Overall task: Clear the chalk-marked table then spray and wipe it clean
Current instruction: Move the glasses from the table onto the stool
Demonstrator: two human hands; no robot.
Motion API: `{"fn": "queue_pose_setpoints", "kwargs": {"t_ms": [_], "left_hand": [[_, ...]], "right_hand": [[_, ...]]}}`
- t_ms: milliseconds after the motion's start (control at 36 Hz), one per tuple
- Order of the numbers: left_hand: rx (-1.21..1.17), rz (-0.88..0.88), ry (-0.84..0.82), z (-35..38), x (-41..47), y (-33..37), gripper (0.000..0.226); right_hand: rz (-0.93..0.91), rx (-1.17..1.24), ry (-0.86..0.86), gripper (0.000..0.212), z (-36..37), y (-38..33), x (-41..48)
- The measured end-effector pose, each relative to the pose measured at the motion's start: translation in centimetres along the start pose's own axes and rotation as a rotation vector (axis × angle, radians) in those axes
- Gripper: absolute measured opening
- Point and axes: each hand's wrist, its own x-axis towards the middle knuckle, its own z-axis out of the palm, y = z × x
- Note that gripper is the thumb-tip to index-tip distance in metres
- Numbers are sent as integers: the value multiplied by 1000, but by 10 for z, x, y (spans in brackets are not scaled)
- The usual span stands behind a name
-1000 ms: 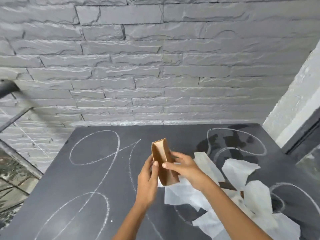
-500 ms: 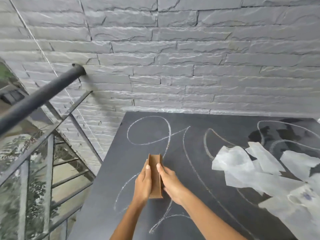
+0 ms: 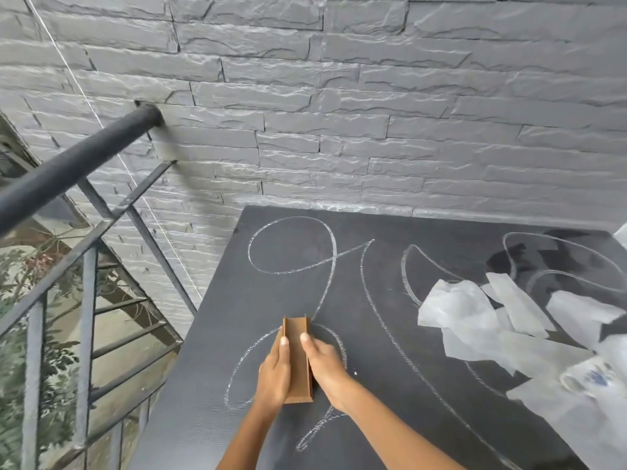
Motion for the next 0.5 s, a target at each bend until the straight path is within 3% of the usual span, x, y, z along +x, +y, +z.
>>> {"fn": "queue_pose_setpoints", "kwargs": {"t_ms": [167, 278, 361, 500], "left_hand": [[128, 96, 105, 5, -1, 12, 55], [213, 328, 159, 20, -2, 35, 54], [265, 471, 98, 48, -2, 55, 53], [268, 539, -19, 110, -5, 79, 64]], "right_hand": [[-57, 65, -5, 28, -14, -3, 0], [-120, 70, 40, 38, -33, -16, -6], [-153, 103, 104, 34, -64, -23, -11], [-233, 116, 262, 26, -130, -32, -21]]}}
